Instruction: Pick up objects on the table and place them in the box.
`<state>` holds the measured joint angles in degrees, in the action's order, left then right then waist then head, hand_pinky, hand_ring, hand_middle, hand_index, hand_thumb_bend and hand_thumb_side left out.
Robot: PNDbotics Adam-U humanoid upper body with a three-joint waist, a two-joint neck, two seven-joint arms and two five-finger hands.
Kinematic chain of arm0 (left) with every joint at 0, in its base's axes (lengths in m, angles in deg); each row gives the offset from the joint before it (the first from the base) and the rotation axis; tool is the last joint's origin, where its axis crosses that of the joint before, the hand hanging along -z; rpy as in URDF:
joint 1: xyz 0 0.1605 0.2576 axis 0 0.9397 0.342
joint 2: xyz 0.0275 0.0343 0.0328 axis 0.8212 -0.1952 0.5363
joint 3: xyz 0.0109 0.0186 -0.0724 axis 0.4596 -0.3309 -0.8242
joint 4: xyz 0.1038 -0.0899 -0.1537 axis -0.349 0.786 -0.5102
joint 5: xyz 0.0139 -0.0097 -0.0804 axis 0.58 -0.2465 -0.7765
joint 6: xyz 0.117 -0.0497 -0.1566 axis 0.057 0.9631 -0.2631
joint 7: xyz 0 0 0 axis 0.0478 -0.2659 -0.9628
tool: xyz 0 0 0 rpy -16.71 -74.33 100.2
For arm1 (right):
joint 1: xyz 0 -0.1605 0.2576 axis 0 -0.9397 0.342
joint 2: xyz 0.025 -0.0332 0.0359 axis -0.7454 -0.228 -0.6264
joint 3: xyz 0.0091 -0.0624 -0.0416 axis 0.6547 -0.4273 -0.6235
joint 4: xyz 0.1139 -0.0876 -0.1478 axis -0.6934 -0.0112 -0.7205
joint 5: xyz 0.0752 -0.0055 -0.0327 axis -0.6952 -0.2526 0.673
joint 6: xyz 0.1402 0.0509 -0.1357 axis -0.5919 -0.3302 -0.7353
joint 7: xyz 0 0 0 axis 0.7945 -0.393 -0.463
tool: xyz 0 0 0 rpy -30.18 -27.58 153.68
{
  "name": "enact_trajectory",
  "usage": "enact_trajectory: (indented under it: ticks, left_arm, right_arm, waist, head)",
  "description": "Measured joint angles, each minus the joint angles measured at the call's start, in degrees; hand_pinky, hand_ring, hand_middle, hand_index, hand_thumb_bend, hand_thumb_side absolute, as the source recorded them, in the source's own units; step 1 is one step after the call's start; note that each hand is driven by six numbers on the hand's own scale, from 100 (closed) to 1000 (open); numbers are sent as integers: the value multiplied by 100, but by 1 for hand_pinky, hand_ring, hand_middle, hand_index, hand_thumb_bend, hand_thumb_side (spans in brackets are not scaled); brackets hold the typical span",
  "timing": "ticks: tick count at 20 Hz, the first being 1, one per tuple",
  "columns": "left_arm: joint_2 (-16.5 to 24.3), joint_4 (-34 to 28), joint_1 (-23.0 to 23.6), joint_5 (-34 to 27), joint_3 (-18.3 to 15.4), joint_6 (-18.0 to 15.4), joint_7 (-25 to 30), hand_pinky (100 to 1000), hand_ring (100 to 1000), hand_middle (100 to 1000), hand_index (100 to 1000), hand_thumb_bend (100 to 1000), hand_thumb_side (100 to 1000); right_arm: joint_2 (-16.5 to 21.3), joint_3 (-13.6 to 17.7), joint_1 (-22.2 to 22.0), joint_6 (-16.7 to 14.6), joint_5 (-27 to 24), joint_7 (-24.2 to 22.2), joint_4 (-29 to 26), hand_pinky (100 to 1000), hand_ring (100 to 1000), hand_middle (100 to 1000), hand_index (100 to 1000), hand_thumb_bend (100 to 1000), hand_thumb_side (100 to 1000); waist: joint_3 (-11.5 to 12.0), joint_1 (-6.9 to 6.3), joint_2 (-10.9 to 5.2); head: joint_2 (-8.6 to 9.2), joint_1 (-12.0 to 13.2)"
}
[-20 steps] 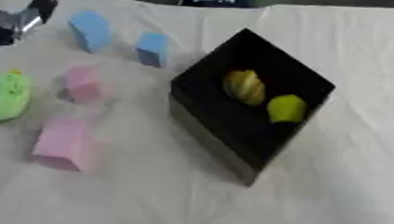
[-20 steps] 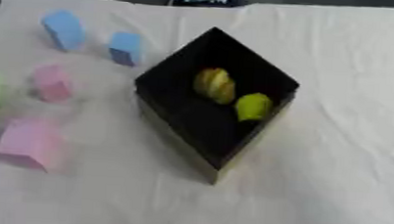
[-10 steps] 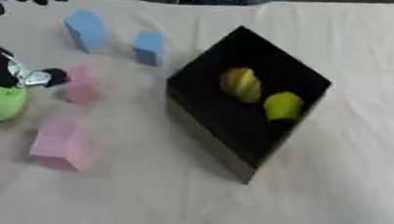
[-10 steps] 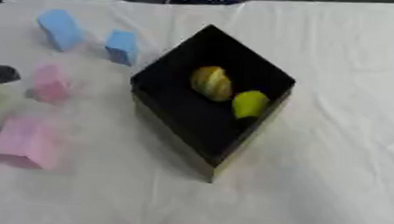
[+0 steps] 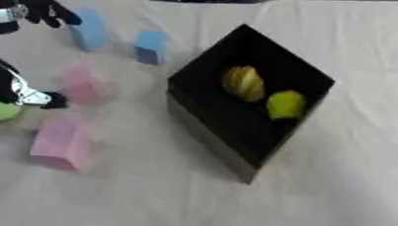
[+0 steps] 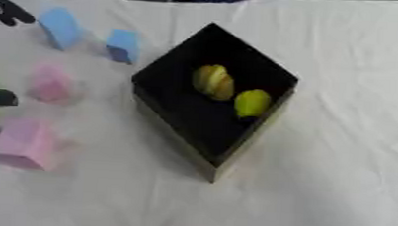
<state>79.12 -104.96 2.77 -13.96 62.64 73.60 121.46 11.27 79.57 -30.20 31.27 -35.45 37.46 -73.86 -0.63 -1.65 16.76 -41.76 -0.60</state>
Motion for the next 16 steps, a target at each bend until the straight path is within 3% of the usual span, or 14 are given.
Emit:
enact_trajectory:
  ticks: [7,10,16]
  left_arm:
    - [292,-1,616,-85,-6,26,71,912,888,831,921,698,357]
    - [329,-1,826,-82,-5,195,-61,902,879,792,907,711,348]
    - [325,-1,1039,-115,101,567,-216,912,893,827,929,712,321]
  right_arm:
    - [0,-5,-4,28,20,-28,0,866,821,582,767,100,549]
    - [-1,-6,-6,43,37,-43,0,866,821,582,767,100,549]
    - [-8,-35,-6,71,41,-70,0,867,821,581,767,100,550]
  waist:
    - [24,-18,0]
    - [24,-18,0]
    - [-2,-18,0]
  head:
    - [-2,-1]
    - [-2,0]
    - [-2,23]
